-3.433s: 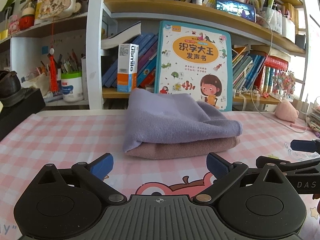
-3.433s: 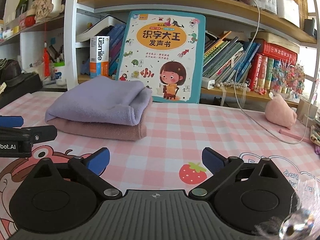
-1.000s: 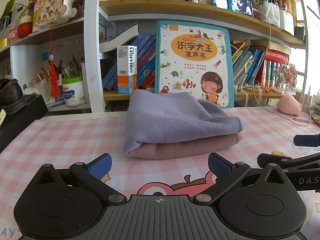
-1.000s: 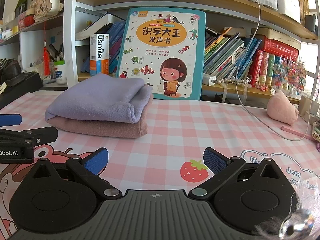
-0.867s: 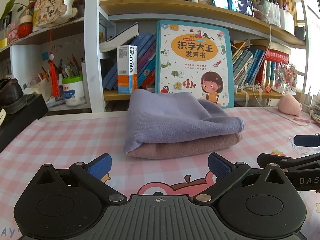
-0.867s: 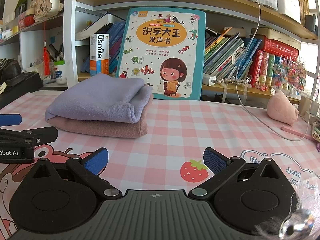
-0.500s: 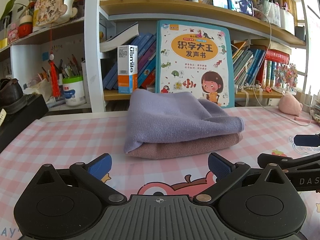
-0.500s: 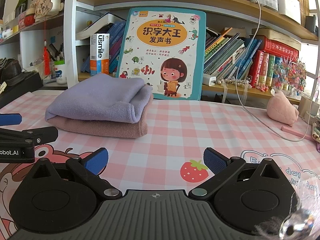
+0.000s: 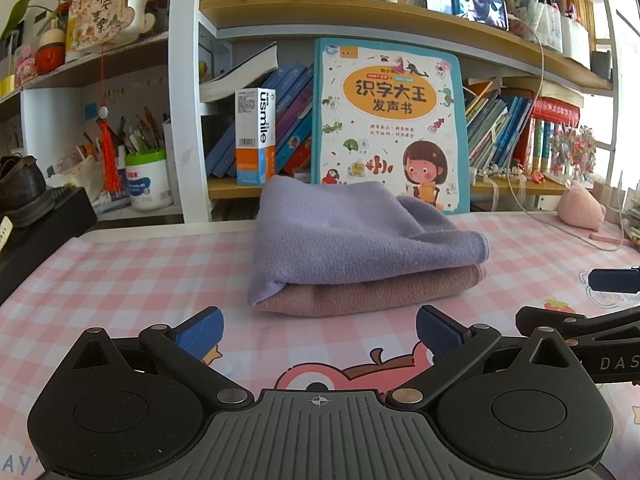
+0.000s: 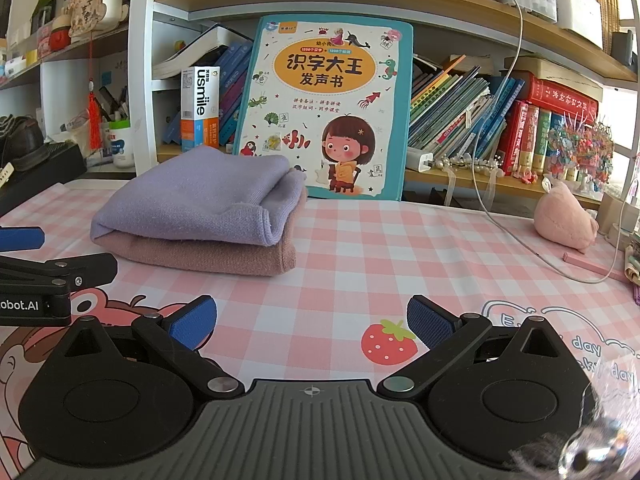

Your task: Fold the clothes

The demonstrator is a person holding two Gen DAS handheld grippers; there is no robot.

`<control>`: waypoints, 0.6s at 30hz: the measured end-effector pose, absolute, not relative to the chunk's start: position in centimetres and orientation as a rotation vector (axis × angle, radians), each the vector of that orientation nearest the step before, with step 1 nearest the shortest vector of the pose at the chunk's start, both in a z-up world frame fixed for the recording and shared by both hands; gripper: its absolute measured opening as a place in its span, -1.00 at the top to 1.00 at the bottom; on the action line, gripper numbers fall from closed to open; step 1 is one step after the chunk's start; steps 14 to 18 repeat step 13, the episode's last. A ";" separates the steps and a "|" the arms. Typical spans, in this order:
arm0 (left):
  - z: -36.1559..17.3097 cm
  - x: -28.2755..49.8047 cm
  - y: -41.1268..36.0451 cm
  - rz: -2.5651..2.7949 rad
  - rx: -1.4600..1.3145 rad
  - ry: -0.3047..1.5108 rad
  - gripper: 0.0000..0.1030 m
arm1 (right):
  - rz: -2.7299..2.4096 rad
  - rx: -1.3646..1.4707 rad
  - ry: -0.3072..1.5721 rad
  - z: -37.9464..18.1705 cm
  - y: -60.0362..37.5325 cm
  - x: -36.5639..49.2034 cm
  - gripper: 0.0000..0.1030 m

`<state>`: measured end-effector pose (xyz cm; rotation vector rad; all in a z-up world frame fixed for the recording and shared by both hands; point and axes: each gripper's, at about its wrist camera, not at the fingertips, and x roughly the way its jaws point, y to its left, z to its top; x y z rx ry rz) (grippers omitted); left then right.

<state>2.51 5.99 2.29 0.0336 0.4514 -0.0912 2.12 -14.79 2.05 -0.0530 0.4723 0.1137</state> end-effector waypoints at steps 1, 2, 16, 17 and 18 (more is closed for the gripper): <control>2.3 2.5 6.0 -0.092 0.032 0.453 -1.00 | 0.114 -0.053 0.473 2.0 -14.8 2.1 -0.99; 2.3 2.5 6.0 -0.095 0.030 0.453 -1.00 | 0.114 -0.053 0.473 2.0 -14.8 2.1 -0.99; 2.3 2.4 5.9 -0.090 0.043 0.443 -1.00 | 0.118 -0.056 0.479 2.0 -14.7 2.3 -0.99; 2.3 2.4 5.9 -0.090 0.043 0.443 -1.00 | 0.118 -0.056 0.479 2.0 -14.7 2.3 -0.99; 2.3 2.4 5.9 -0.090 0.043 0.443 -1.00 | 0.118 -0.056 0.479 2.0 -14.7 2.3 -0.99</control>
